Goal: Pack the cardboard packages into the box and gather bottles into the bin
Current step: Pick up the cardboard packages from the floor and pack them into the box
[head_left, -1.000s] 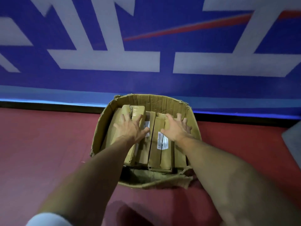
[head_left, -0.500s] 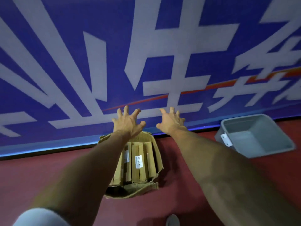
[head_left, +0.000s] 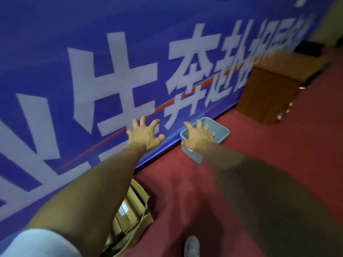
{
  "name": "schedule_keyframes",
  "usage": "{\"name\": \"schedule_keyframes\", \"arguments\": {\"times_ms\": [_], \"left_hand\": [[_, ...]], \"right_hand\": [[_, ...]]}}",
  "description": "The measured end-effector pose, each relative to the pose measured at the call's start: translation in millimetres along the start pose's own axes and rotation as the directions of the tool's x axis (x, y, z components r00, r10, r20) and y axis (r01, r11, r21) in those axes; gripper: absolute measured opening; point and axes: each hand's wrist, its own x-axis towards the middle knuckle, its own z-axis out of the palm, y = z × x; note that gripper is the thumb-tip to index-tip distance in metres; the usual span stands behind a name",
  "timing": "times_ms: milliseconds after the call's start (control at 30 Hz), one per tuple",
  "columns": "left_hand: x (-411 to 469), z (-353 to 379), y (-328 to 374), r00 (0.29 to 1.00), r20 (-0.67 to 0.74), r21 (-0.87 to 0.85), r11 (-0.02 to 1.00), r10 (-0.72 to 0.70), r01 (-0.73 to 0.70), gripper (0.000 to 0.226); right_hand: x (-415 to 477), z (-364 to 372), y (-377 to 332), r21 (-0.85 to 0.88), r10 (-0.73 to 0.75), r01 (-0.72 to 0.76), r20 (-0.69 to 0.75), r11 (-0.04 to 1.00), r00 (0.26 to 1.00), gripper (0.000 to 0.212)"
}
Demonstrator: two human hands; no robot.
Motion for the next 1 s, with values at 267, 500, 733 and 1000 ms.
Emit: {"name": "schedule_keyframes", "arguments": {"times_ms": [267,500,733,1000], "left_hand": [[-37,4,162,0.926,0.009,0.033,0.925,0.378,-0.379,0.065],[-115,36,322,0.764,0.094,-0.002,0.767,0.638,-0.641,0.067],[-237,74,463,0.581,0.150,-0.041,0.592,0.800,-0.805,0.064],[-401,130,593,0.449,0.195,-0.104,0.474,0.872,-0.875,0.069]], "right_hand": [[-113,-22,144,0.098,0.343,-0.334,-0.093,0.937,0.935,0.080],[-237,-19,271,0.146,0.618,-0.601,-0.126,0.785,0.776,0.072],[-383,-3,396,0.191,0.797,-0.774,-0.114,0.604,0.593,0.072],[-550,29,519,0.210,0.879,-0.855,-0.048,0.473,0.475,0.080]]}}
